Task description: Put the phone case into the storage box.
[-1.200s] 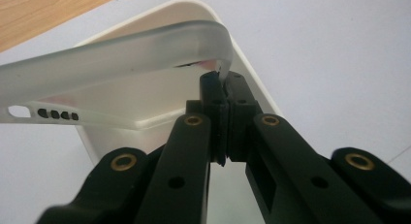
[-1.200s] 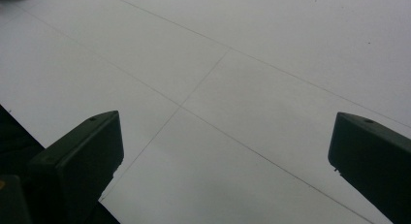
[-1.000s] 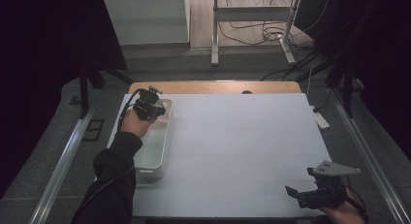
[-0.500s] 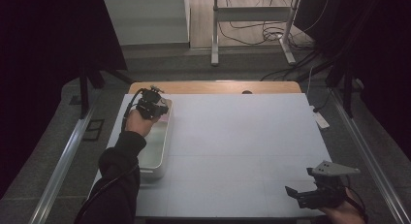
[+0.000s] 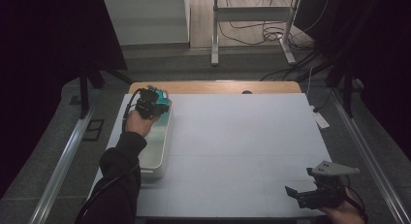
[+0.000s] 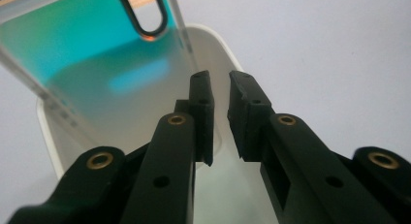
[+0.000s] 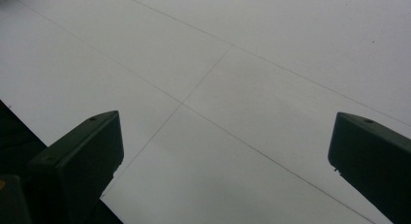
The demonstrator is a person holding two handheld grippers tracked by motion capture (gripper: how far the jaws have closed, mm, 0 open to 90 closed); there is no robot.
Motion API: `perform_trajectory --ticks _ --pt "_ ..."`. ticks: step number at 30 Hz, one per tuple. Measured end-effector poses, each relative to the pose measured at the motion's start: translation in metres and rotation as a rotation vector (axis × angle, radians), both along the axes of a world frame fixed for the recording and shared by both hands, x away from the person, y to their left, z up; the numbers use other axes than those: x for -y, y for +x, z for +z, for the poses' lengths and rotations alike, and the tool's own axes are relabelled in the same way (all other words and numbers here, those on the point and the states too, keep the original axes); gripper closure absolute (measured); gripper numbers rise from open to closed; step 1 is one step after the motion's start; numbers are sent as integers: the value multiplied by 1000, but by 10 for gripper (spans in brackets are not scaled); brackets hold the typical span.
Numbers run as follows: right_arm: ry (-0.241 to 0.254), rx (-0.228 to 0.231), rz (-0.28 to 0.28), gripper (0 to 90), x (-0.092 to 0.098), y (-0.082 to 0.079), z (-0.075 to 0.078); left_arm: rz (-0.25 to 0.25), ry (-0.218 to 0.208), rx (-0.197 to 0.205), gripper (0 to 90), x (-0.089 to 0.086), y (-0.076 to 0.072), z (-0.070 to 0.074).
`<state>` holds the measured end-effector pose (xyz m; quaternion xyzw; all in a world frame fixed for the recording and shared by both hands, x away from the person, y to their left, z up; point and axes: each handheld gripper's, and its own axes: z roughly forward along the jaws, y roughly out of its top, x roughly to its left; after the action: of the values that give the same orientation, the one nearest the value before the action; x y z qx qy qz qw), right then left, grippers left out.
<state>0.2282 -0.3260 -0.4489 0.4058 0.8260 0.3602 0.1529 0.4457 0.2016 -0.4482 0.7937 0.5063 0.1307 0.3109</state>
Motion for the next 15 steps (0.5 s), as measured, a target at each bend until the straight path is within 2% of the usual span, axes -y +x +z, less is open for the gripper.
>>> perform_trajectory --ticks 7,15 --pt "1 0 0 0 0 0 0 -6 -22 6 741 -2 -2 1" --pt "2 1 -2 0 0 0 0 -5 -58 19 639 -6 -6 2"
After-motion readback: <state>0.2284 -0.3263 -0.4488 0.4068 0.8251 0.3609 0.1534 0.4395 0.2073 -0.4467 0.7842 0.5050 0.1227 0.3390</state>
